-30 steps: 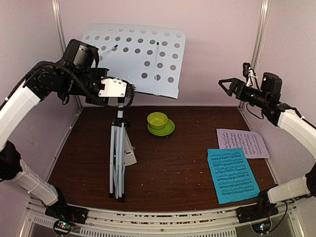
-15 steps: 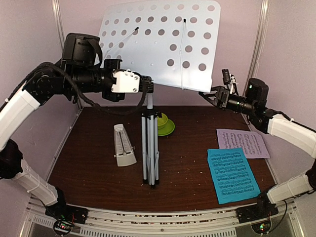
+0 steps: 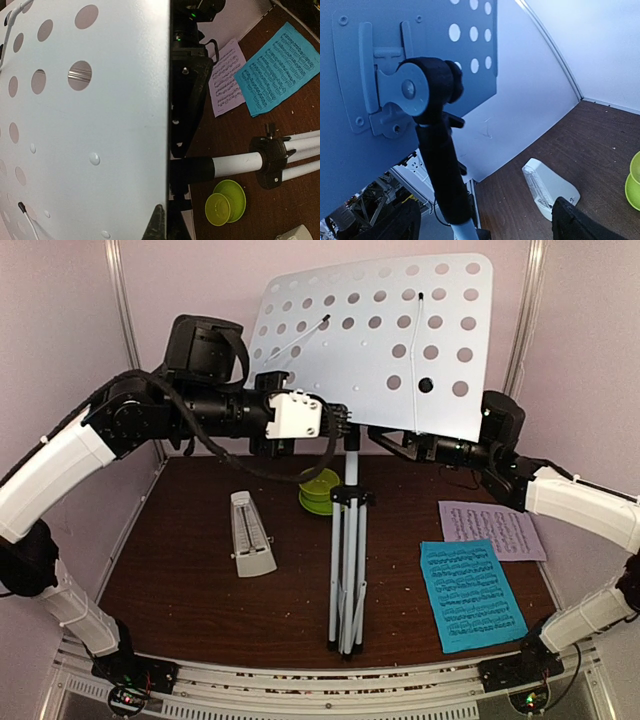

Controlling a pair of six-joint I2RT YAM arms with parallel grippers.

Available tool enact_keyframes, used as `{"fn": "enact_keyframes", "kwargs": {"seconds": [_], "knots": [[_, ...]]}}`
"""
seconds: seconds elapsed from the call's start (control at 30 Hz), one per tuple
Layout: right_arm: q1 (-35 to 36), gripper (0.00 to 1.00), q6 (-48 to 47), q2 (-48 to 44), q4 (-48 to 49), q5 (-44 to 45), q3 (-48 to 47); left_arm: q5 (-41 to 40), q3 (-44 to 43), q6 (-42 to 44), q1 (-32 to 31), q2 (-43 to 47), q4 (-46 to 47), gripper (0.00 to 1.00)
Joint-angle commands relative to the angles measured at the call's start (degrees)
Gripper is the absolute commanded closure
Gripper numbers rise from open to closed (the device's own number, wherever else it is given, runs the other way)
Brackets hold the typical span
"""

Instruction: Set up the instrument practice props

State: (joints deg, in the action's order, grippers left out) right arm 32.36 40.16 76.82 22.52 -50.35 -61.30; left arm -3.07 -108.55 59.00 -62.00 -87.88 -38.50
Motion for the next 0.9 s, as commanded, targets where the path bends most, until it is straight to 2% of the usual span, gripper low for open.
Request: {"fn": "enact_keyframes", "kwargs": {"seconds": [0.0, 0.13, 0.23, 0.47, 0.7, 0.87], "knots": [[2.44, 0.11, 0.25, 1.25, 2.89, -3.01, -1.63, 3.05, -7.46, -2.97, -0.27, 2.4, 23.29, 1.0], [4.7, 0.14, -0.28, 1.58, 3.31, -3.52, -1.74, 3.74, -8.59, -2.0, -0.31, 1.56, 22.35, 1.0], [5.82, 0.21, -0.65, 1.88, 3.14, -3.01, -1.21, 3.81, -9.38, -0.59, -0.31, 0.84, 21.6, 1.0], [7.08, 0.45, -0.59, 2.11, 2.68, -1.26, -1.45, 4.04, -9.51, -0.03, -0.32, 0.41, 20.97, 1.0], [8.6, 0.61, 0.0, 4.15, 2.66, -0.96, -3.76, 4.55, -8.58, -0.25, -0.32, 0.45, 21.45, 1.0], [8.96, 0.79, 0.48, 4.75, 2.86, -0.87, -4.39, 3.64, -7.79, -0.12, -0.31, 0.78, 22.21, 1.0]]}}
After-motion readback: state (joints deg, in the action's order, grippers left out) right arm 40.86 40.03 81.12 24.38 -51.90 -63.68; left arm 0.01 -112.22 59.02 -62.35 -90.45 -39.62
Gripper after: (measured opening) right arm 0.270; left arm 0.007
